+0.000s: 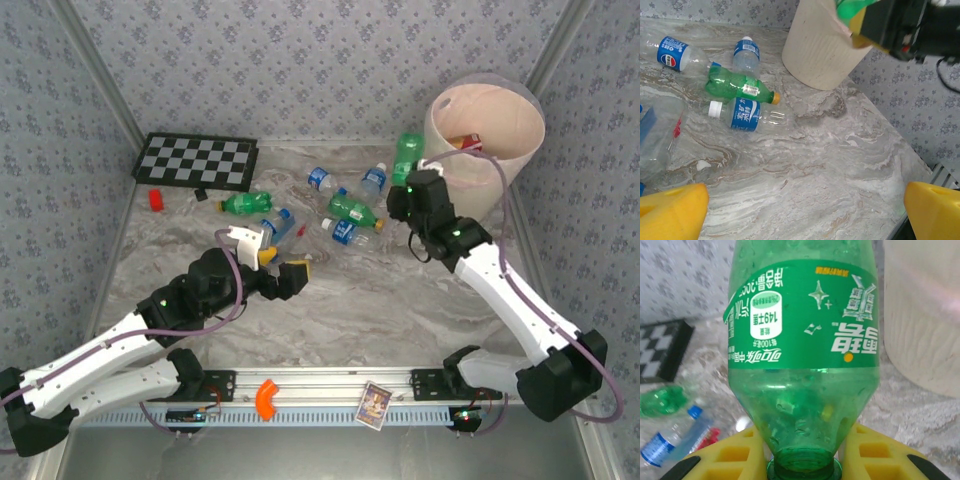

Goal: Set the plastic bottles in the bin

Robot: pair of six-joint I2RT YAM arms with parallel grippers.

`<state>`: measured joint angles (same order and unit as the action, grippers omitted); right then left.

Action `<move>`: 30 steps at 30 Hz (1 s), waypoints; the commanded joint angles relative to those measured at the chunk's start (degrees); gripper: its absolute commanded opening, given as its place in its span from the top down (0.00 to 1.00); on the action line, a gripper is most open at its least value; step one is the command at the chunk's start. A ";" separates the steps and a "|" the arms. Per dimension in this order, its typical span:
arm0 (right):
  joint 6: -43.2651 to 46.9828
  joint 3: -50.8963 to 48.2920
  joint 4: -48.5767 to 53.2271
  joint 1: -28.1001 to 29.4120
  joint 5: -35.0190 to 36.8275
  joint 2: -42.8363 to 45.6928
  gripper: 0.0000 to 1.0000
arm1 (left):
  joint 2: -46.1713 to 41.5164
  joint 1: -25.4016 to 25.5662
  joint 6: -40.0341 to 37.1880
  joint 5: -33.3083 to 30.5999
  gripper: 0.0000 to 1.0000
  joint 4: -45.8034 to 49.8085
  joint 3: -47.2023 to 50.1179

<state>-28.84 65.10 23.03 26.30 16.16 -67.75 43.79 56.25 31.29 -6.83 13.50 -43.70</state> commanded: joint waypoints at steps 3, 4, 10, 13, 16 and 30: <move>0.18 8.27 1.71 -6.82 -6.15 1.26 0.70 | -1.03 -0.17 0.93 0.02 0.00 -0.81 0.21; -0.52 9.28 1.69 -8.19 -7.28 1.14 0.70 | -0.99 -0.17 0.95 0.06 0.00 -0.83 0.21; -4.81 15.80 -0.18 -17.61 -12.57 -1.79 0.69 | -0.65 -0.17 0.94 0.28 0.00 -1.16 0.29; -6.71 18.97 -0.09 -22.24 -14.83 -4.68 0.69 | -0.38 -0.17 0.89 0.36 0.00 -1.21 0.03; -10.23 20.68 -1.71 -25.52 -16.53 -7.62 0.69 | -0.37 -0.17 0.71 0.41 0.00 -1.02 -0.10; -12.32 34.42 0.47 -31.17 -17.47 -23.69 0.67 | -1.16 -0.17 0.25 -0.53 0.00 0.11 0.10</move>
<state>-40.60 95.57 22.55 -4.25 -0.93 -90.30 43.79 56.25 31.59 -6.85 13.50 -43.66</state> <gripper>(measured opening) 0.323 0.997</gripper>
